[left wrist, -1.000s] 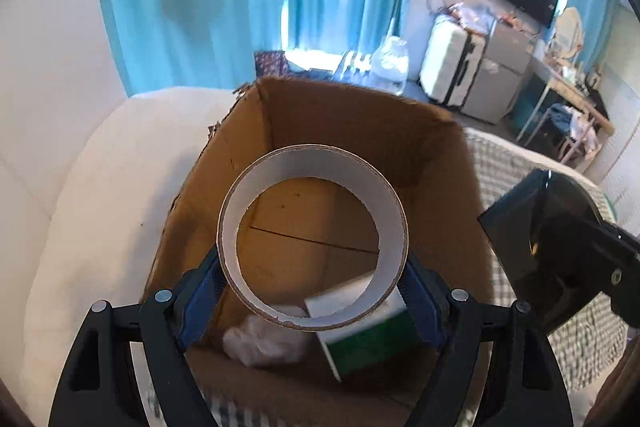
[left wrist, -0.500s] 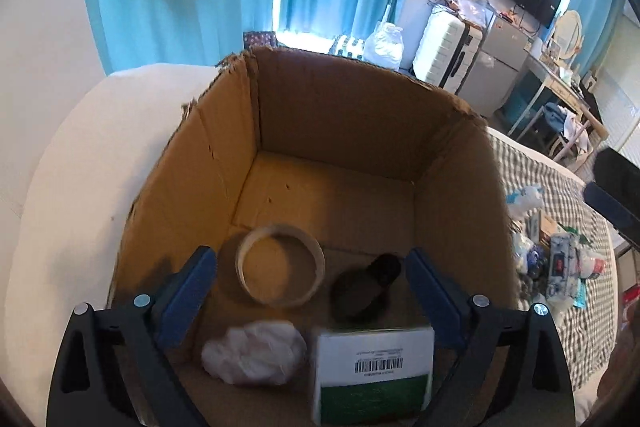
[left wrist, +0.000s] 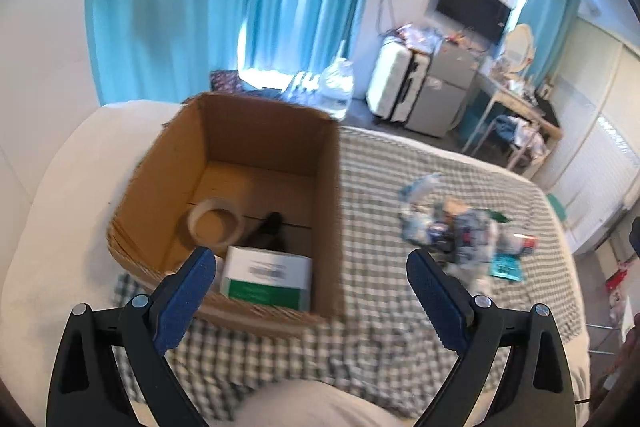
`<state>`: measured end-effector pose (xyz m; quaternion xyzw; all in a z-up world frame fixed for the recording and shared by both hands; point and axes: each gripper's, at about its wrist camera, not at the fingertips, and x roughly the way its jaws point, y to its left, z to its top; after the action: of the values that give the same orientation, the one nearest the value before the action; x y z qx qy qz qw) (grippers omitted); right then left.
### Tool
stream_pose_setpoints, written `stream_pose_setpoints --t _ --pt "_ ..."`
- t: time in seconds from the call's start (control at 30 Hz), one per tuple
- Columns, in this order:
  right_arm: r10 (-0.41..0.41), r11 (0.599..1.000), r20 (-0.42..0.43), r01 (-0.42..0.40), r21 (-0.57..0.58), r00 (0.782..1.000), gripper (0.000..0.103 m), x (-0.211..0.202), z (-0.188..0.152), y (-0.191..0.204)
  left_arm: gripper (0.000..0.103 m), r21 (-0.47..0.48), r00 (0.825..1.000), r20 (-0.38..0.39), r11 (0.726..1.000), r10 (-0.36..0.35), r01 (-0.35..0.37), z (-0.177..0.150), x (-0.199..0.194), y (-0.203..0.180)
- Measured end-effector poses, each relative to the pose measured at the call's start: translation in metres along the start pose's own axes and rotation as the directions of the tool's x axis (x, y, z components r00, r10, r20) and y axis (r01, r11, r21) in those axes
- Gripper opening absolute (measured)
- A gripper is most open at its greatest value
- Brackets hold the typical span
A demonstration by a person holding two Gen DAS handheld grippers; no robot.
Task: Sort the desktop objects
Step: 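Open both tools to drop the tape roll and black cup into the box, then grasp the blue-labelled floss jar with the right tool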
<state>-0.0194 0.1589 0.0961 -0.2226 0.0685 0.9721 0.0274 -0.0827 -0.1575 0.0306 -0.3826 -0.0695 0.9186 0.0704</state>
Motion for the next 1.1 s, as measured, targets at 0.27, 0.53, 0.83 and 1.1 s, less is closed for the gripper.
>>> stream_pose_setpoints --t 0.27,0.53,0.83,1.1 --pt "-0.038 0.998 -0.012 0.039 0.043 0.999 0.103 -0.032 -0.01 -0.053 0.103 0.122 0.998 0.028 0.991 -0.049 0.045 -0.016 -0.006 -0.091" --pt "0.014 0.991 -0.131 0.004 0.137 0.991 0.098 0.048 -0.05 -0.093 0.103 0.207 0.989 -0.087 0.969 -0.121 0.137 -0.041 0.082 -0.156" --pt "0.016 0.999 -0.242 -0.005 0.049 0.97 0.085 0.094 -0.021 -0.103 0.103 0.258 0.98 -0.092 0.946 -0.178 0.196 -0.034 0.086 -0.204" --pt "-0.051 0.99 -0.269 0.084 0.11 0.962 0.085 0.078 -0.101 -0.146 0.103 0.224 0.981 -0.141 0.961 -0.13 0.16 -0.076 0.129 -0.225"
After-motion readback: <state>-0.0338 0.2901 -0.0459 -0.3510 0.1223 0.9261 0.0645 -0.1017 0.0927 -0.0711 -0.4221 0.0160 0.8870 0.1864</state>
